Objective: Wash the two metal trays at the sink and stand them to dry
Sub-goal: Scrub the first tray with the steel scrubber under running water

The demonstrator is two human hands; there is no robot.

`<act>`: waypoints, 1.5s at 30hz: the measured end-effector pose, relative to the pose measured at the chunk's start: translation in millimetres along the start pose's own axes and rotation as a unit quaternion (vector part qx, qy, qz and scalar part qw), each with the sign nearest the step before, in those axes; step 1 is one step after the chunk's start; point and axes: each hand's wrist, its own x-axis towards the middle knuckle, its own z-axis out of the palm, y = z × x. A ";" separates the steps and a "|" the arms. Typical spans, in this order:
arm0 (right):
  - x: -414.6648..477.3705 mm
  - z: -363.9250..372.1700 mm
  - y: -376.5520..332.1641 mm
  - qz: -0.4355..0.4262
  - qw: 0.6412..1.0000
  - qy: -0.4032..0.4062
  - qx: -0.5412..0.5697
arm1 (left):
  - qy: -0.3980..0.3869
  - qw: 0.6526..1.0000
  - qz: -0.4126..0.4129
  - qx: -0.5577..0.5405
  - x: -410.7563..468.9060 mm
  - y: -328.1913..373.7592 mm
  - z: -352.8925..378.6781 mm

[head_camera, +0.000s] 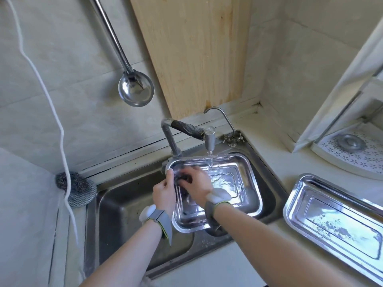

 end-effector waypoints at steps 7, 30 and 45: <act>9.8 -58.3 76.9 0.181 0.977 0.059 -0.091 | -0.003 0.998 -0.029 -0.049 10.5 -2.9 -13.3; -3.8 -41.8 54.2 0.035 0.995 -0.059 -0.068 | 0.048 0.998 0.019 -0.027 16.1 12.4 -5.1; 5.6 -48.2 84.3 0.213 0.971 0.071 -0.085 | 0.048 0.997 -0.013 -0.064 18.8 10.4 -9.4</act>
